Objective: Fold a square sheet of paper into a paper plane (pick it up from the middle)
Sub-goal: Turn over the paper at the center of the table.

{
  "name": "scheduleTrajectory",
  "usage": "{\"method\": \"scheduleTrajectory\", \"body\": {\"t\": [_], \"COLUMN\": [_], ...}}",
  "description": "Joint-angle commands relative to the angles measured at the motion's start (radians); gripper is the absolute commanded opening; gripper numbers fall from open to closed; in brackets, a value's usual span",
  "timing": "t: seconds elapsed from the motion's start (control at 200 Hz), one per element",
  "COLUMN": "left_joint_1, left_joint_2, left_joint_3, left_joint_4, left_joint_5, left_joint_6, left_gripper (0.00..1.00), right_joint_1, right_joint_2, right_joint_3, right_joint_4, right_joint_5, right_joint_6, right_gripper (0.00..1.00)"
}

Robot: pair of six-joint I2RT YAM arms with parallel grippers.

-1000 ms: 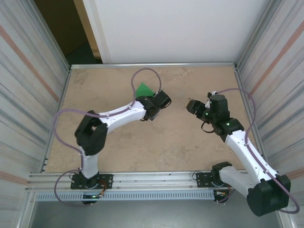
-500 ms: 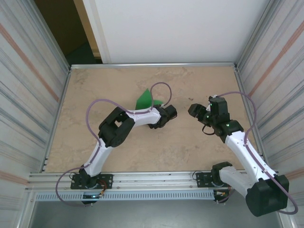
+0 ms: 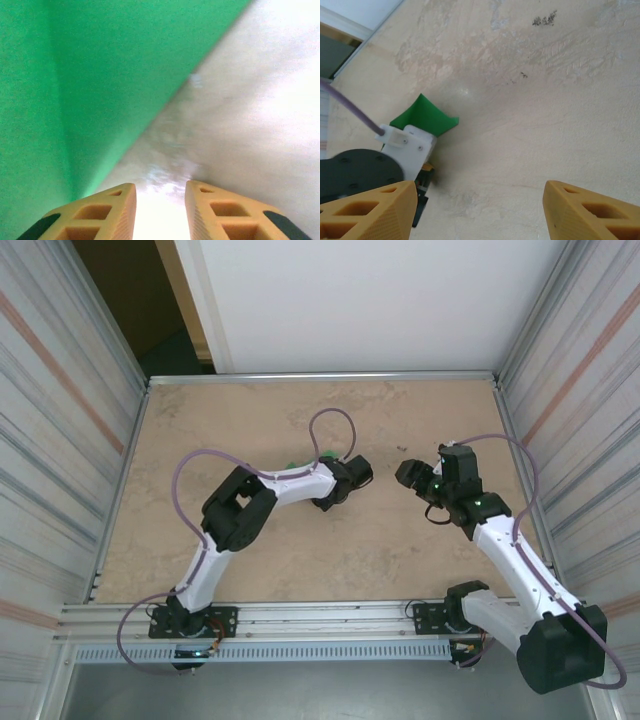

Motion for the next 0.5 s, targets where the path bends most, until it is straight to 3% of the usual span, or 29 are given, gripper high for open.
{"method": "scheduleTrajectory", "body": {"t": [0.0, 0.165, 0.271, 0.496], "left_joint_1": [-0.016, -0.019, 0.0, 0.215], "left_joint_2": [-0.136, -0.291, -0.371, -0.444], "left_joint_3": [-0.052, -0.152, -0.197, -0.322], "left_joint_4": [0.047, 0.145, 0.194, 0.319], "left_joint_5": [0.3, 0.552, 0.636, 0.799], "left_joint_6": [-0.073, -0.124, -0.149, -0.252], "left_gripper": [0.34, 0.36, 0.39, 0.53], "right_joint_1": [-0.008, -0.009, -0.008, 0.014], "right_joint_2": [-0.001, 0.011, 0.05, 0.098], "right_joint_3": [-0.02, -0.023, -0.029, -0.034], "right_joint_4": [0.017, 0.045, 0.063, 0.094], "right_joint_5": [-0.009, -0.036, -0.055, -0.086], "right_joint_6": [0.037, 0.038, 0.036, 0.039], "right_gripper": [0.67, 0.68, 0.68, 0.7]}}
